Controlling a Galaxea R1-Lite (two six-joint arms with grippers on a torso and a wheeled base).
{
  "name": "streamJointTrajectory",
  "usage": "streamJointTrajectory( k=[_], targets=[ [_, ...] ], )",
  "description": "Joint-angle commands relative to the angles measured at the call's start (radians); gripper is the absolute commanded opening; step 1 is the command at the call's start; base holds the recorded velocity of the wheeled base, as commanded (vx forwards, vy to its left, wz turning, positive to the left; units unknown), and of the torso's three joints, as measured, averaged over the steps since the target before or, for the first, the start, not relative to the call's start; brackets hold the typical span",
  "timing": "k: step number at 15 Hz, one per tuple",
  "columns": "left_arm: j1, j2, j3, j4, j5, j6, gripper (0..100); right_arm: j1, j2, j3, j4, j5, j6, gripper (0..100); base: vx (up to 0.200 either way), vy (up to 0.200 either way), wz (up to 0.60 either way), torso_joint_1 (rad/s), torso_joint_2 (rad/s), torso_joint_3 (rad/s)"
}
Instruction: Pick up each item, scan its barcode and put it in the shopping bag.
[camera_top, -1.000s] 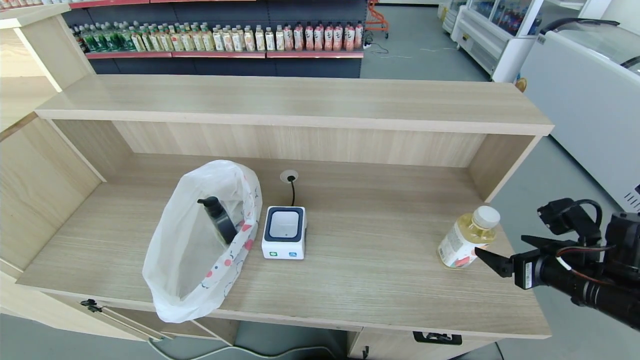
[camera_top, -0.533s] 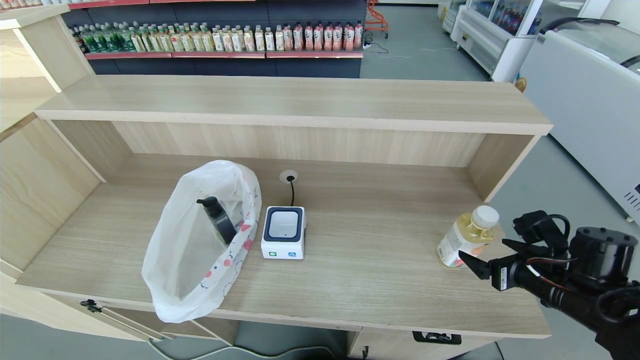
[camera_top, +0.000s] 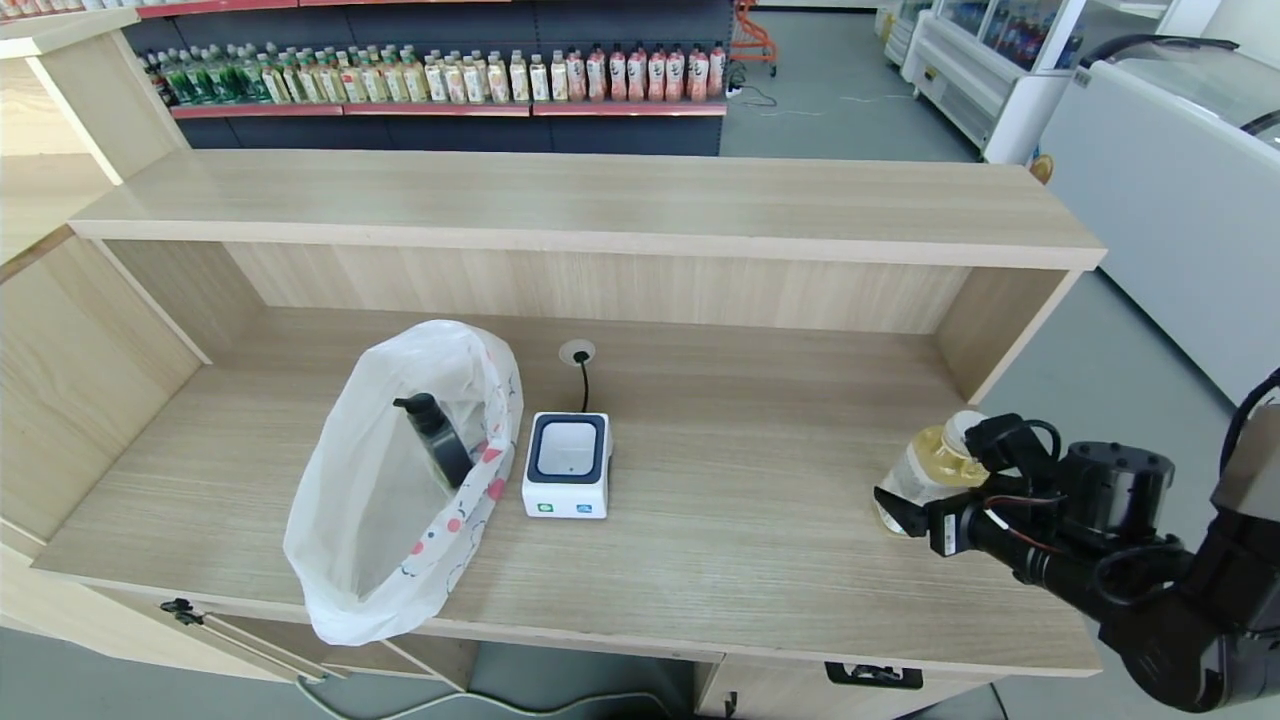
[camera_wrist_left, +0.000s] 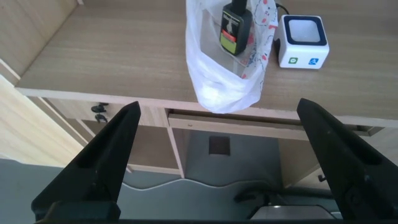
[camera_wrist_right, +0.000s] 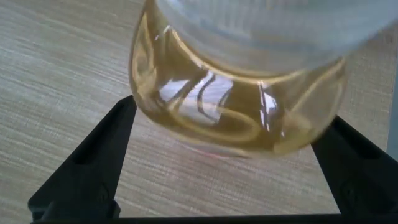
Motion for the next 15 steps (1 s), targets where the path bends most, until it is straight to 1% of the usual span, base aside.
streamJointTrajectory(
  k=[1,2,5,7,8,13,15],
  targets=[
    [-0.001,0.000,0.000,0.000,0.001,0.000,100,0.026,0.060,-0.070,0.001,0.007,0.000,100,0.000,0.000,0.00,0.000,0.00,0.000],
    [-0.001,0.000,0.000,0.000,-0.001,0.000,100,0.048,0.080,-0.119,0.007,0.010,-0.002,100,0.000,0.000,0.00,0.000,0.00,0.000],
    [0.000,0.000,0.000,0.000,0.001,0.000,100,0.083,0.118,-0.197,0.012,0.011,-0.003,100,0.000,0.000,0.00,0.000,0.00,0.000],
    [0.000,0.000,0.000,0.000,0.001,0.000,100,0.085,0.118,-0.211,0.012,0.011,-0.005,100,0.000,0.000,0.00,0.000,0.00,0.000],
    [0.000,0.000,0.000,0.000,0.001,0.000,100,0.085,0.117,-0.212,0.012,0.011,-0.008,0,0.000,0.000,0.00,0.000,0.00,0.000],
    [0.000,0.000,0.000,0.000,-0.001,0.000,100,0.074,0.048,-0.215,0.012,0.011,-0.003,0,0.000,0.000,0.00,0.000,0.00,0.000],
    [-0.001,0.000,0.000,0.000,-0.001,0.000,100,0.058,-0.026,-0.159,0.018,0.019,0.013,0,0.000,0.000,0.00,0.000,0.00,0.000]
  ],
)
